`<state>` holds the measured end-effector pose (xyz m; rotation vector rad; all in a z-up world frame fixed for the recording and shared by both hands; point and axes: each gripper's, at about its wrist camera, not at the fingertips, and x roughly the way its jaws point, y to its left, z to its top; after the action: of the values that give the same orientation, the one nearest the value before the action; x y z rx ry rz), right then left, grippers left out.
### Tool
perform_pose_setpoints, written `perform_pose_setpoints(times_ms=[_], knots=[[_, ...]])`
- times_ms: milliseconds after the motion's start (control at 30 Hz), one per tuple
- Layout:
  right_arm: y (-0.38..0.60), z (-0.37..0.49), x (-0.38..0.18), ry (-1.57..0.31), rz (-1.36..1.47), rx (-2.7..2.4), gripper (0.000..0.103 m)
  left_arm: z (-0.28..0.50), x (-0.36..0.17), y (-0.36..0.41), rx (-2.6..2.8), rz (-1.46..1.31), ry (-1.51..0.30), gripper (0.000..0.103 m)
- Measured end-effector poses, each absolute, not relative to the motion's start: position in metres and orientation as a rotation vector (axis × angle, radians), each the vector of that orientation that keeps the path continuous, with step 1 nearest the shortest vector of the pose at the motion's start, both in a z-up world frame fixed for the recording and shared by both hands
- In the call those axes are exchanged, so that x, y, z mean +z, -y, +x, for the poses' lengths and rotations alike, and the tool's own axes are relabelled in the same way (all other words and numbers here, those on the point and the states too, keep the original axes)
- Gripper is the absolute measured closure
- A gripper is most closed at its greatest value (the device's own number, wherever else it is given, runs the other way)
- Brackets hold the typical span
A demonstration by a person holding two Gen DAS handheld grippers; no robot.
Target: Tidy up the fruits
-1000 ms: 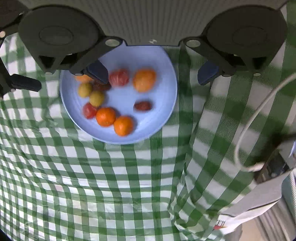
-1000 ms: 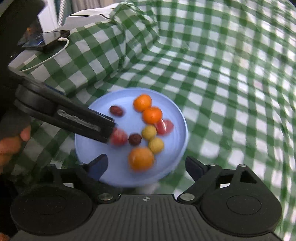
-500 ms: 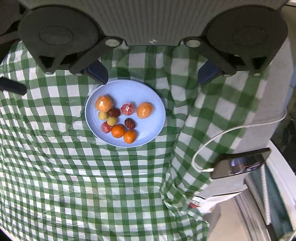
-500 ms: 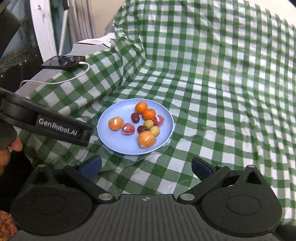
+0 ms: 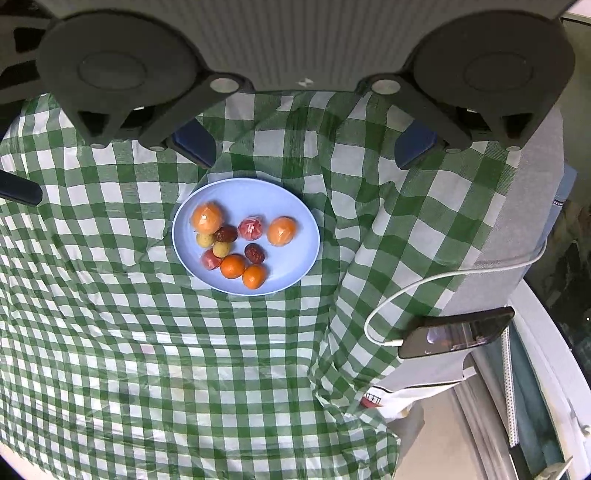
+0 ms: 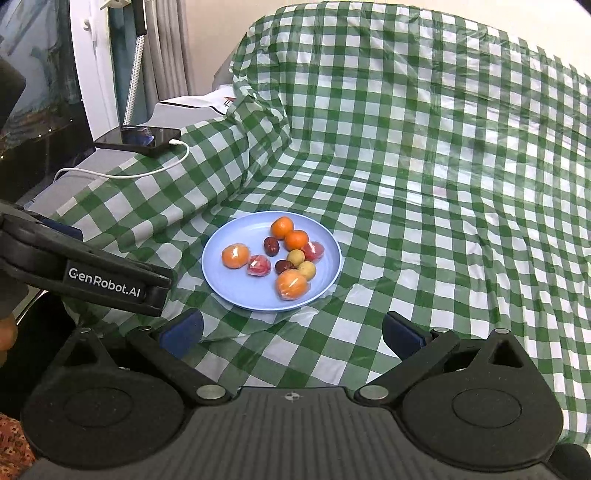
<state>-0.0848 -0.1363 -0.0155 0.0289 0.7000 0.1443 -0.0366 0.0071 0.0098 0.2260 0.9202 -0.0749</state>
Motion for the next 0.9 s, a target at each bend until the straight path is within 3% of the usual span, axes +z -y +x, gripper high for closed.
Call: perform_pose_setpoints(times_ms=[900], knots=[[0.1346, -0.089, -0.0137, -0.7, 0.028, 0.144, 0.001, -0.0375, 0.0071, -0.0068, -0.064, 0.242, -0.934, 0.0]])
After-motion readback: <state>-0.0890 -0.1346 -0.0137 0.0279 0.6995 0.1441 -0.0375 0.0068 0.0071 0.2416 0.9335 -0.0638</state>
